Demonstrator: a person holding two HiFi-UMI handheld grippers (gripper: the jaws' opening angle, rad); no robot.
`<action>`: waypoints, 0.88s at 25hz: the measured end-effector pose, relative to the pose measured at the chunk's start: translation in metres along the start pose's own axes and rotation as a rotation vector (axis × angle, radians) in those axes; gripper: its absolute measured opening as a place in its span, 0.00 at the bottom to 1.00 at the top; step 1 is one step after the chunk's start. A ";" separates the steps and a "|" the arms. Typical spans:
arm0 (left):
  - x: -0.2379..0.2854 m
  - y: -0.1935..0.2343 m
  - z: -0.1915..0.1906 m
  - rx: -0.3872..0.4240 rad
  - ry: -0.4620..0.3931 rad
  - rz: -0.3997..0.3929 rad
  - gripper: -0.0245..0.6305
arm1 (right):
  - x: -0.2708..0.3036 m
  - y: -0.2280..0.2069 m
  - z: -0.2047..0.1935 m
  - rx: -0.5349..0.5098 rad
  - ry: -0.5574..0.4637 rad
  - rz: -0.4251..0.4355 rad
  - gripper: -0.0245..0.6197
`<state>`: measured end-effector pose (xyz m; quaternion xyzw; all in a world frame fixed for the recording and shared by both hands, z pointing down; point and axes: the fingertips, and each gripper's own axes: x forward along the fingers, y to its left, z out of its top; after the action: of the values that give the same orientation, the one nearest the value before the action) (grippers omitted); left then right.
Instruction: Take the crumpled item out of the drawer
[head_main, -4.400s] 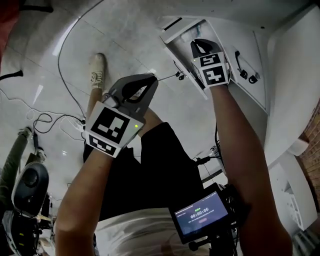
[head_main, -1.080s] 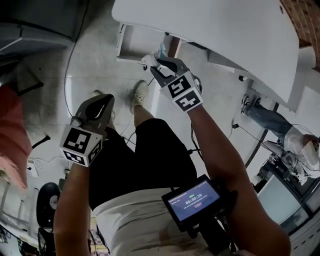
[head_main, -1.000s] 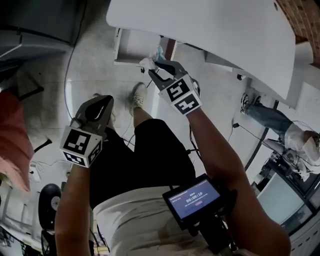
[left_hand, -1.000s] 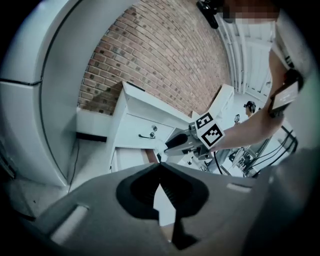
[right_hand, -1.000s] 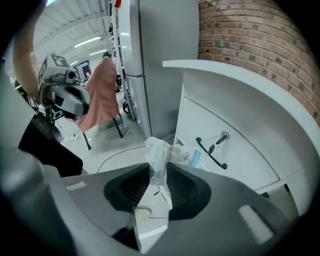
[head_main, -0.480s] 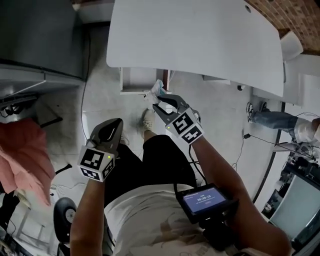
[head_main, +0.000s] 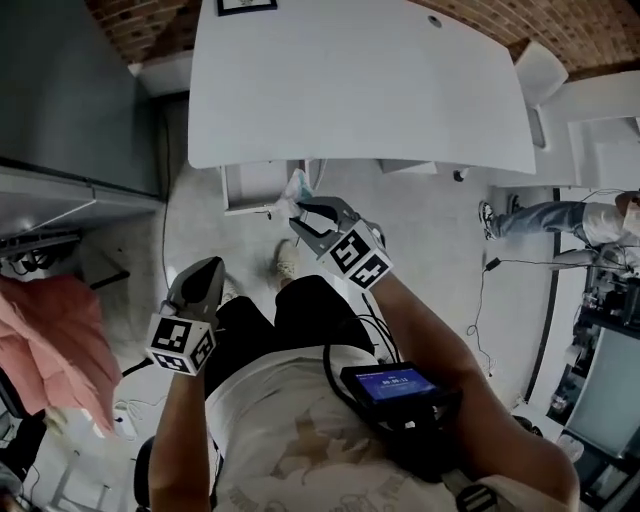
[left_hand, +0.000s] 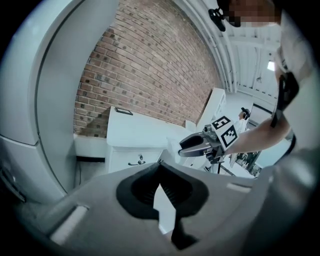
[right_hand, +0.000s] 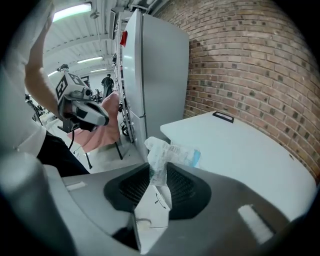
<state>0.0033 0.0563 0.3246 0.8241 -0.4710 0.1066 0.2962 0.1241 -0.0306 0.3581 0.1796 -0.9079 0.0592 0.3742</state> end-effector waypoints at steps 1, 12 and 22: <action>-0.003 -0.002 0.003 0.004 -0.005 0.005 0.04 | -0.006 0.000 0.005 -0.005 -0.008 -0.002 0.21; -0.019 -0.023 0.031 0.037 -0.052 0.041 0.04 | -0.061 -0.008 0.036 -0.055 -0.042 -0.032 0.22; -0.031 -0.037 0.051 0.027 -0.108 0.062 0.04 | -0.098 -0.026 0.065 -0.055 -0.133 -0.049 0.22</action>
<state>0.0129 0.0626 0.2549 0.8175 -0.5101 0.0778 0.2557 0.1553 -0.0433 0.2421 0.1950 -0.9273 0.0129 0.3193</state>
